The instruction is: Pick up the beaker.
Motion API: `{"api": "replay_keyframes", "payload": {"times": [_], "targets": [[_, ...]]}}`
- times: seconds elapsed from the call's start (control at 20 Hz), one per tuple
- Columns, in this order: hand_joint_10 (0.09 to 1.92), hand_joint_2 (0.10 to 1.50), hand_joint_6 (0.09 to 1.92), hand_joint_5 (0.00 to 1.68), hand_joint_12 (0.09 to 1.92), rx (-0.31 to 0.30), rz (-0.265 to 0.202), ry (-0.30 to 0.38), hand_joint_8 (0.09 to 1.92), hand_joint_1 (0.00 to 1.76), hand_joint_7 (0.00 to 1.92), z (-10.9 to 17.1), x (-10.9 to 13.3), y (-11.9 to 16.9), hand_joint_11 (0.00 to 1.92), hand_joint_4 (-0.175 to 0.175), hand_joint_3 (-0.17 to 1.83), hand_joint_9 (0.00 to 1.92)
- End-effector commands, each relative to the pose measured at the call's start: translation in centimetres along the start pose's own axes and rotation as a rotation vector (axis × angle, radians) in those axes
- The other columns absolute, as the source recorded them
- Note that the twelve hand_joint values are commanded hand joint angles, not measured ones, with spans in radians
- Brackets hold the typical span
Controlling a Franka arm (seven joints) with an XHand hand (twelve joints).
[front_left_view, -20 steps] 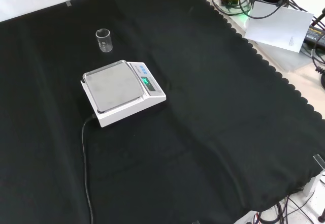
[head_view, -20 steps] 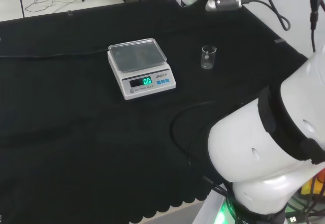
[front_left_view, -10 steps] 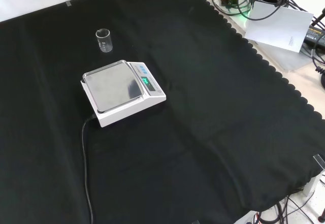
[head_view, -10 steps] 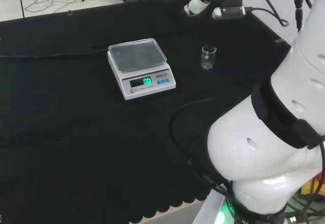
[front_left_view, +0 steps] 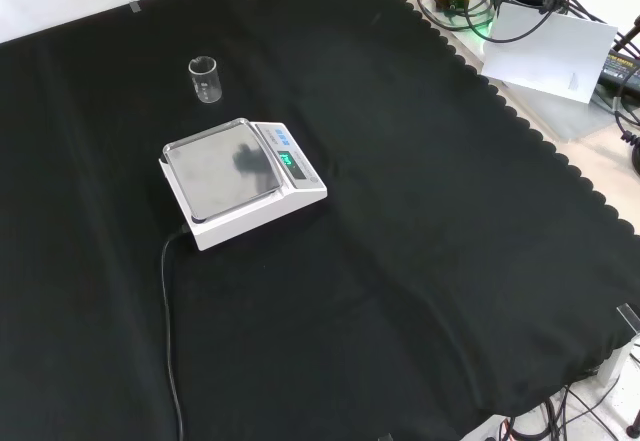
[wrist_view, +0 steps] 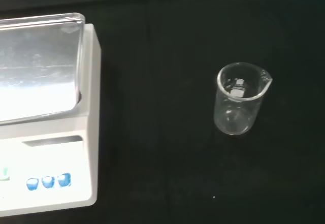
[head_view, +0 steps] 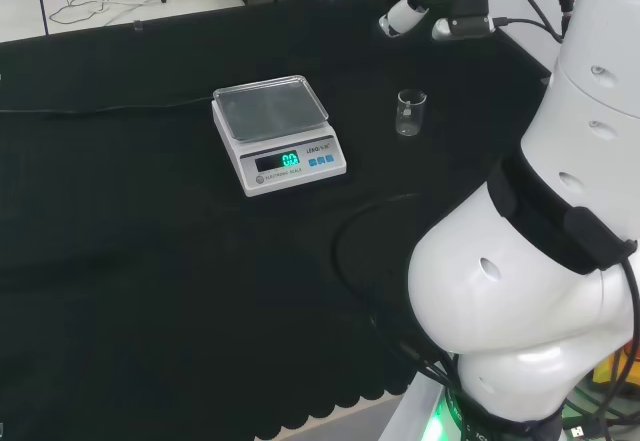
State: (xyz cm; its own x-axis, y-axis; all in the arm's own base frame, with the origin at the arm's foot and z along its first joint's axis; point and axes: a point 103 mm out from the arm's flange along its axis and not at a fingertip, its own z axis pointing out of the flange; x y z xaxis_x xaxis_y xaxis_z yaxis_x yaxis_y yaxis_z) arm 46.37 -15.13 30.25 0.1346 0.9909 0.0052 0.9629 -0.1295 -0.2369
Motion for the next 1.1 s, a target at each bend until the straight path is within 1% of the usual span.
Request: {"api": "replay_keyframes", "payload": {"times": [0.05, 0.2, 0.4, 0.8, 0.9, 1.1], "targets": [[0.85, 0.82, 0.12, 0.48, 1.43, 0.023, -0.025, 0.007, 0.75, 0.68, 0.30, 2.9, -2.3, 3.0, 0.00, -0.038, 0.46, 0.39], [0.85, 0.82, 0.12, 0.49, 1.43, 0.036, -0.033, 0.009, 0.75, 0.68, 0.30, 3.6, -2.7, 3.7, 0.00, -0.039, 0.47, 0.39], [0.85, 0.82, 0.12, 0.49, 1.43, 0.032, -0.045, 0.014, 0.75, 0.68, 0.30, 4.1, -2.9, 4.8, 0.00, -0.040, 0.47, 0.38], [0.86, 0.81, 0.14, 0.50, 1.45, 0.063, -0.025, 0.036, 0.76, 0.68, 0.31, 5.7, -3.5, 7.1, 0.00, -0.042, 0.48, 0.38], [0.86, 0.81, 0.14, 0.50, 1.45, 0.073, -0.025, 0.036, 0.76, 0.68, 0.30, 6.4, -3.4, 7.6, 0.00, -0.042, 0.48, 0.38], [0.87, 0.81, 0.16, 0.49, 1.47, 0.071, -0.032, 0.036, 0.76, 0.68, 0.30, 7.6, -3.4, 8.4, 0.00, -0.043, 0.48, 0.38]]}}
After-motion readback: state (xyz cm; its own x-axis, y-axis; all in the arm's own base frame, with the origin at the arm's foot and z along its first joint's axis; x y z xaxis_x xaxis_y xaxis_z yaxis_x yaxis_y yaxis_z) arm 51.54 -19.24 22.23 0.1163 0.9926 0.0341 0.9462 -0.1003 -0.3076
